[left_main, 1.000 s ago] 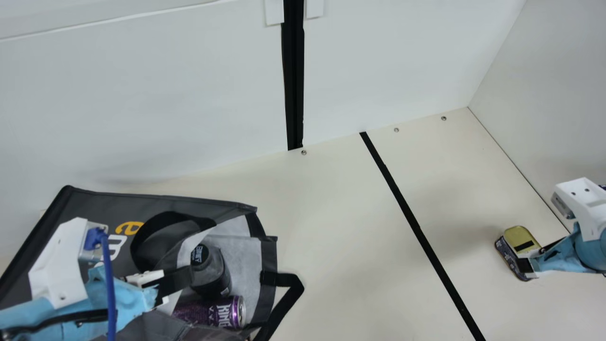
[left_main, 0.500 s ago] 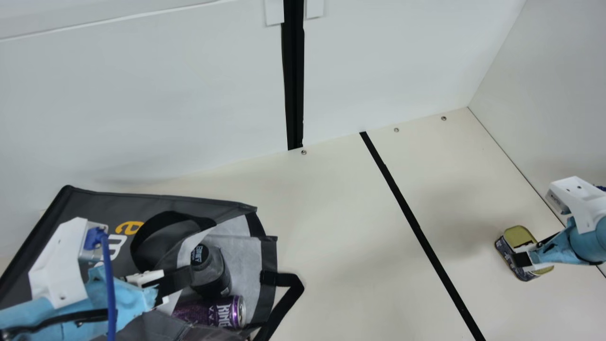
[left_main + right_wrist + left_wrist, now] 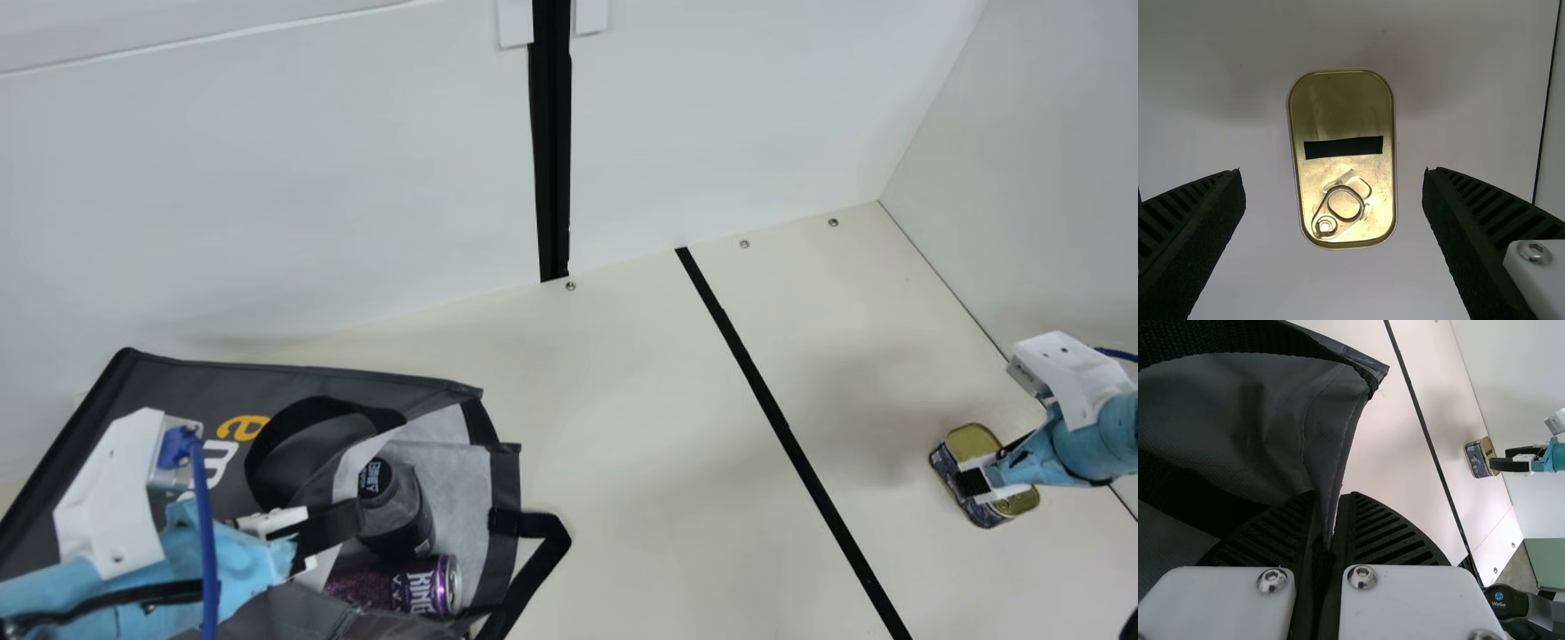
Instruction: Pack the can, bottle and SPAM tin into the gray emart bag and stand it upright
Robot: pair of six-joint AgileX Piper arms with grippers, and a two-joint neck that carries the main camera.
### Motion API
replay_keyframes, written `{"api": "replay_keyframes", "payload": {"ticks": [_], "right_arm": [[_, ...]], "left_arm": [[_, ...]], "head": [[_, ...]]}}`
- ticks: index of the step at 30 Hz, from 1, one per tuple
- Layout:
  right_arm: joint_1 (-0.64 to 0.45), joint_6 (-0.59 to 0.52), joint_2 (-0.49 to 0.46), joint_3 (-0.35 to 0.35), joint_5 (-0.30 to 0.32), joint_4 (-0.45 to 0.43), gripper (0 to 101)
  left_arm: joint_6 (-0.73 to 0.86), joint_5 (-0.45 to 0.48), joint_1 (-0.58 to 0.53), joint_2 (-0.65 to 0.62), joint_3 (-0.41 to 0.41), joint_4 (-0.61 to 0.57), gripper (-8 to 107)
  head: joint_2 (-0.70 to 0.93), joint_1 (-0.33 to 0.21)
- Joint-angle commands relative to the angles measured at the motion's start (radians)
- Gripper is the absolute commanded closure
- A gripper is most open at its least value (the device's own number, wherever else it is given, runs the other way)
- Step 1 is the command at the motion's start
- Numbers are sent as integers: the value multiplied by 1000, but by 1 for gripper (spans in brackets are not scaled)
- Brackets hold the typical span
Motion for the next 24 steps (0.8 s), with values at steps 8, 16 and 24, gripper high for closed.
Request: {"api": "replay_keyframes", "payload": {"ticks": [8,16,24], "right_arm": [[25,9,69,-18,-33,-28,6],[39,21,129,-40,-50,-48,20],[44,16,162,-58,-46,-47,73]], "left_arm": [[0,0,0,0,0,0,107],[0,0,0,0,0,0,107],[0,0,0,0,0,0,107]], "head": [[-1,-21],[-1,-21],[-1,-21]]}}
